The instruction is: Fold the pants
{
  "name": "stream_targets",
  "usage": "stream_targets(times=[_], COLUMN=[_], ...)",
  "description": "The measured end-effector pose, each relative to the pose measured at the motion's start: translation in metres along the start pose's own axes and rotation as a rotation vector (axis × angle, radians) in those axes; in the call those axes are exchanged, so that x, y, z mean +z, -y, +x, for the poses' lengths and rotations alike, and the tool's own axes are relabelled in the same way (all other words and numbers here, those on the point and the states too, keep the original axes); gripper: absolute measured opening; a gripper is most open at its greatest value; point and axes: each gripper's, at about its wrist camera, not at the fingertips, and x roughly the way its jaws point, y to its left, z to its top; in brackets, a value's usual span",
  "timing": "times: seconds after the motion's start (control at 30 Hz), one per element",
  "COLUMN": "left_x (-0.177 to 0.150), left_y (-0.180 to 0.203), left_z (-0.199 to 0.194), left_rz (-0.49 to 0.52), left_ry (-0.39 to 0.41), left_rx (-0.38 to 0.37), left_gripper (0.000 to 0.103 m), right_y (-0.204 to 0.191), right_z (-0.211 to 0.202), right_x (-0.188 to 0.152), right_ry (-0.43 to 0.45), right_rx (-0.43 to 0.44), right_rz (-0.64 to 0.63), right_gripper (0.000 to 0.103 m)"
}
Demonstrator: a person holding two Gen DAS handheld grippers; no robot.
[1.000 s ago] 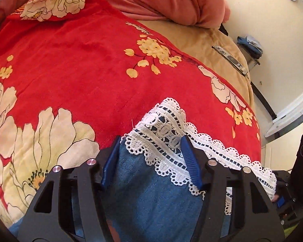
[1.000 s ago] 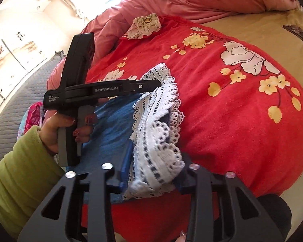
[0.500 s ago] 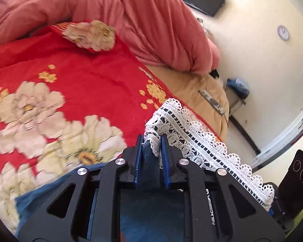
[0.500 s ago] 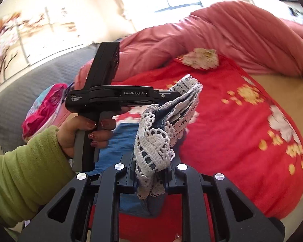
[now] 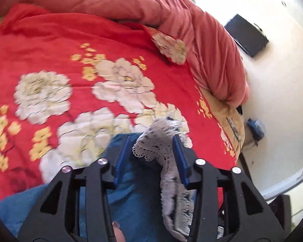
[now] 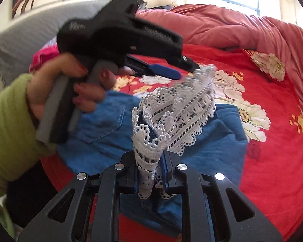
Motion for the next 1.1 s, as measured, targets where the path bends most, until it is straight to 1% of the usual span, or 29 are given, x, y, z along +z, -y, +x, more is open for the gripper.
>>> stream_targets(times=[0.07, 0.1, 0.13, 0.23, 0.27, 0.37, 0.43, 0.47, 0.5, 0.53, 0.57, 0.63, 0.73, 0.77, 0.83, 0.9, 0.97, 1.0, 1.1], left_x=[-0.007, -0.012, -0.015, -0.023, -0.024, -0.026, -0.026, -0.026, -0.026, -0.026, -0.027, -0.028, -0.028, -0.028, -0.029, -0.029, -0.031, -0.033, -0.036], left_y=[-0.017, -0.027, -0.032, -0.048, -0.051, -0.053, -0.048, -0.045, -0.043, -0.041, -0.042, -0.043, -0.042, -0.040, -0.037, -0.037, -0.040, -0.043, -0.052], left_z=[-0.012, -0.015, -0.015, -0.006, -0.002, 0.006, 0.011, 0.012, 0.013, 0.015, 0.016, 0.014, 0.008, 0.006, -0.005, -0.015, -0.017, -0.015, -0.005], left_rz=[-0.068, -0.101, -0.119, -0.175, -0.188, -0.194, -0.173, -0.156, -0.142, -0.134, -0.135, -0.138, -0.127, -0.124, -0.115, -0.108, -0.097, -0.106, -0.134], left_ry=[0.012, 0.019, 0.024, 0.007, -0.005, -0.025, -0.039, -0.038, -0.040, -0.042, -0.044, -0.047, -0.040, -0.038, -0.021, 0.001, -0.004, -0.012, -0.026], left_rx=[-0.040, -0.060, -0.059, -0.021, -0.013, -0.012, -0.004, 0.000, 0.003, 0.006, -0.001, -0.013, -0.019, -0.019, -0.020, -0.016, 0.058, 0.079, 0.081], left_gripper=[0.049, 0.051, 0.052, 0.053, 0.053, 0.053, 0.053, 0.046, 0.039, 0.025, 0.018, 0.016, 0.013, 0.012, 0.012, 0.012, 0.012, 0.012, 0.015], right_y=[-0.011, -0.016, -0.023, -0.036, -0.039, -0.041, -0.038, -0.039, -0.036, -0.036, -0.031, -0.025, -0.007, -0.001, 0.007, 0.008, 0.003, 0.000, -0.007], right_z=[0.008, 0.011, 0.015, 0.021, 0.021, 0.016, 0.010, 0.006, 0.001, -0.005, -0.013, -0.027, -0.039, -0.039, -0.034, -0.029, -0.020, -0.015, -0.008], right_x=[0.000, 0.000, -0.001, -0.005, -0.006, -0.011, -0.015, -0.016, -0.017, -0.018, -0.018, -0.019, -0.015, -0.014, -0.012, -0.015, -0.020, -0.022, -0.027], right_ry=[-0.011, -0.016, -0.025, -0.037, -0.034, -0.028, -0.030, -0.028, -0.023, -0.018, -0.006, 0.020, 0.048, 0.045, 0.026, 0.007, -0.026, -0.040, -0.058], right_rx=[0.002, 0.003, 0.004, -0.019, -0.018, 0.027, 0.056, 0.080, 0.120, 0.148, 0.175, 0.180, 0.118, 0.078, 0.032, 0.033, 0.034, 0.045, 0.075], right_rz=[-0.031, -0.046, -0.075, -0.143, -0.159, -0.179, -0.184, -0.173, -0.146, -0.122, -0.088, -0.053, -0.007, 0.004, 0.011, 0.022, 0.009, -0.002, -0.018], right_gripper=[0.016, 0.016, 0.017, 0.022, 0.027, 0.038, 0.045, 0.049, 0.050, 0.051, 0.053, 0.057, 0.057, 0.057, 0.057, 0.057, 0.057, 0.057, 0.057])
